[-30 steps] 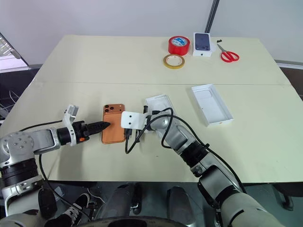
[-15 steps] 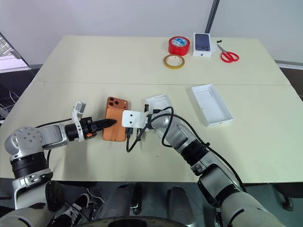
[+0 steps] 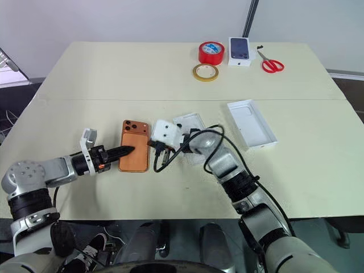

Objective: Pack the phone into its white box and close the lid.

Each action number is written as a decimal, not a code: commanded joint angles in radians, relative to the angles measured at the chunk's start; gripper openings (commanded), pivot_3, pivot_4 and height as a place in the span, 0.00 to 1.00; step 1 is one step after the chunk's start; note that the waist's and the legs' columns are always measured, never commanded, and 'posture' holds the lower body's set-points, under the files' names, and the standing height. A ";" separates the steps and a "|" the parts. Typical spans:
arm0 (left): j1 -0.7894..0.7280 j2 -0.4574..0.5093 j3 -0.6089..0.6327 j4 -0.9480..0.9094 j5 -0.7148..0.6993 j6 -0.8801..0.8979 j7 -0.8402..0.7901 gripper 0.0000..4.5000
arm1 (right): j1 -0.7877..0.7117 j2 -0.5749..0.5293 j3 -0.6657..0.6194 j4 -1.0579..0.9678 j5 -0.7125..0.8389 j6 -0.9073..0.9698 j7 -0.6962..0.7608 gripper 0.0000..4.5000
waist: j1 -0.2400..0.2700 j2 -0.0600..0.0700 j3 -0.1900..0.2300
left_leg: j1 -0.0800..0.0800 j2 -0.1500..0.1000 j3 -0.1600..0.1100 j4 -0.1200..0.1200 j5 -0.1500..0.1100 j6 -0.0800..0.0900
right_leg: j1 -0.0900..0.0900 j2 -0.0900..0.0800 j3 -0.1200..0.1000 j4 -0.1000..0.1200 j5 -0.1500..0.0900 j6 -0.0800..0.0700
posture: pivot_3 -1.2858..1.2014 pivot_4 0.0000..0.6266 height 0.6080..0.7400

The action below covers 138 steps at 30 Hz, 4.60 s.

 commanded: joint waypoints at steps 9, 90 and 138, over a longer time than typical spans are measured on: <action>-0.012 -0.024 0.043 0.010 -0.114 -0.010 -0.019 0.00 | 0.223 -0.407 -0.112 -0.091 0.049 -0.347 0.229 0.81 | -0.001 -0.002 0.002 | 0.000 0.000 0.001 -0.002 -0.001 0.001 | 0.001 -0.001 0.001 -0.004 0.000 0.000 | 0.52 0.24 0.91; -0.224 -0.320 -0.229 0.123 -0.057 -0.283 0.202 0.00 | 0.155 -0.481 -0.257 0.114 0.038 -0.380 0.070 0.78 | 0.029 -0.003 0.003 | 0.000 0.001 0.001 0.003 0.005 -0.002 | 0.003 0.002 -0.001 -0.003 0.000 0.000 | 0.52 0.24 0.91; -0.302 -0.167 -0.844 0.096 0.422 -0.614 -0.088 0.01 | 0.147 -0.397 -0.189 0.266 -0.131 -0.485 -0.086 0.00 | 0.038 -0.002 0.003 | 0.000 0.001 0.002 0.007 0.004 0.000 | 0.007 0.002 -0.001 -0.004 0.000 0.000 | 0.52 0.24 0.91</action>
